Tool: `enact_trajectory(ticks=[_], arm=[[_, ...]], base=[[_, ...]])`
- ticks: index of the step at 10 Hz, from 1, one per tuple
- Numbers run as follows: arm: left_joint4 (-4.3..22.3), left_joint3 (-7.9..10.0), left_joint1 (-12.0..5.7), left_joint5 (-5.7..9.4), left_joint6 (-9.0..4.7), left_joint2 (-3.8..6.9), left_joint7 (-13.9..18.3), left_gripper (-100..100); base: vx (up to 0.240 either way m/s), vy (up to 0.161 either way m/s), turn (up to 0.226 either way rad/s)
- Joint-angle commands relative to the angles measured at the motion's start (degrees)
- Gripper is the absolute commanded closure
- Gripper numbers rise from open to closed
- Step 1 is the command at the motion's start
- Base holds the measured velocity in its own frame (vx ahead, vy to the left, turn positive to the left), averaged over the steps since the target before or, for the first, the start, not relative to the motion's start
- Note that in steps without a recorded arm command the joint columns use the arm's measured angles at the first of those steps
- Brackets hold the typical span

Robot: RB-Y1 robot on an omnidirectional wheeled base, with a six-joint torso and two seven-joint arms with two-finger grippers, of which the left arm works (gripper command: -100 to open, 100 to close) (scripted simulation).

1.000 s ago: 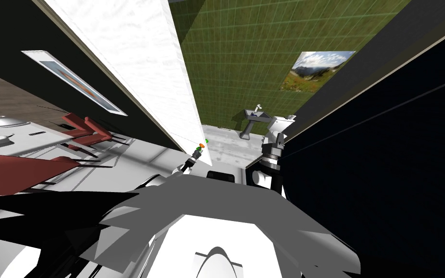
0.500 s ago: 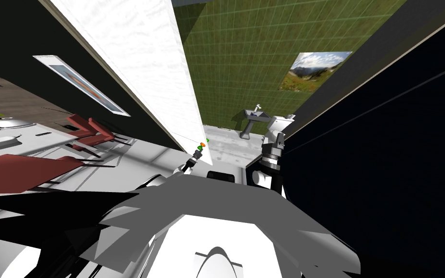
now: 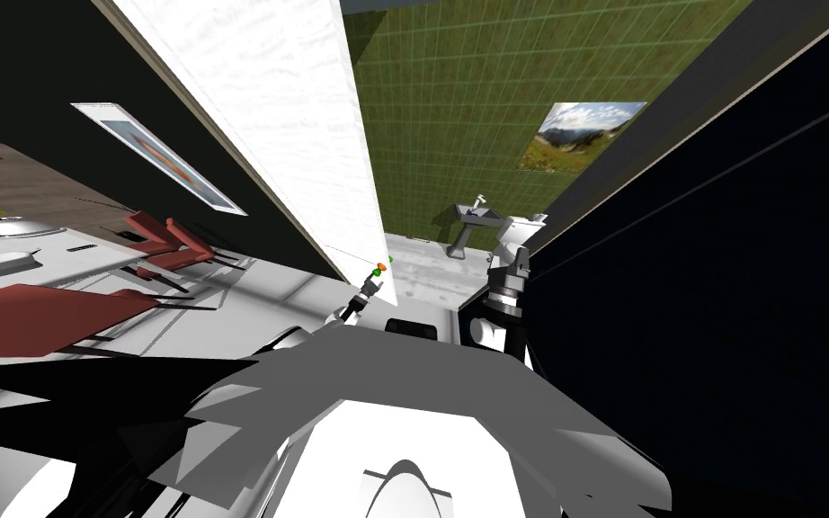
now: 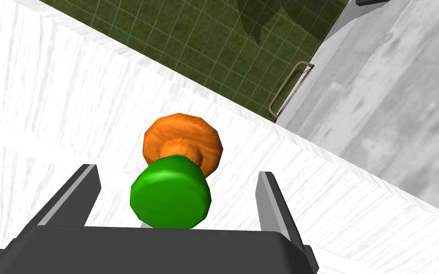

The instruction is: Pull the door open

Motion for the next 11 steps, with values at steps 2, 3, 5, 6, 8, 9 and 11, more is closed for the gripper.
enact_trajectory(ticks=[2,3,5,6,8,9,11], arm=[[-1.0,-0.73,0.28,1.20,0.79,-0.29,3.4,-100],[-1.7,-1.24,0.52,2.05,1.39,-0.47,5.6,-100],[-2.6,-1.79,0.78,2.97,2.03,-0.66,7.9,-100],[-3.5,-2.35,1.04,3.90,2.68,-0.86,10.1,-100],[-4.4,-2.94,1.31,4.88,3.36,-1.06,12.6,-100],[-5.3,-3.53,1.59,5.86,4.04,-1.26,14.6,-100],[-6.2,-4.14,1.87,6.87,4.74,-1.46,17.3,-100]], base=[[-0.073,0.037,-0.012],[-0.047,0.047,-0.010],[-0.065,0.057,-0.017],[-0.062,0.041,-0.010],[-0.064,0.046,-0.017],[-0.056,0.057,-0.013],[-0.054,0.051,-0.012]])
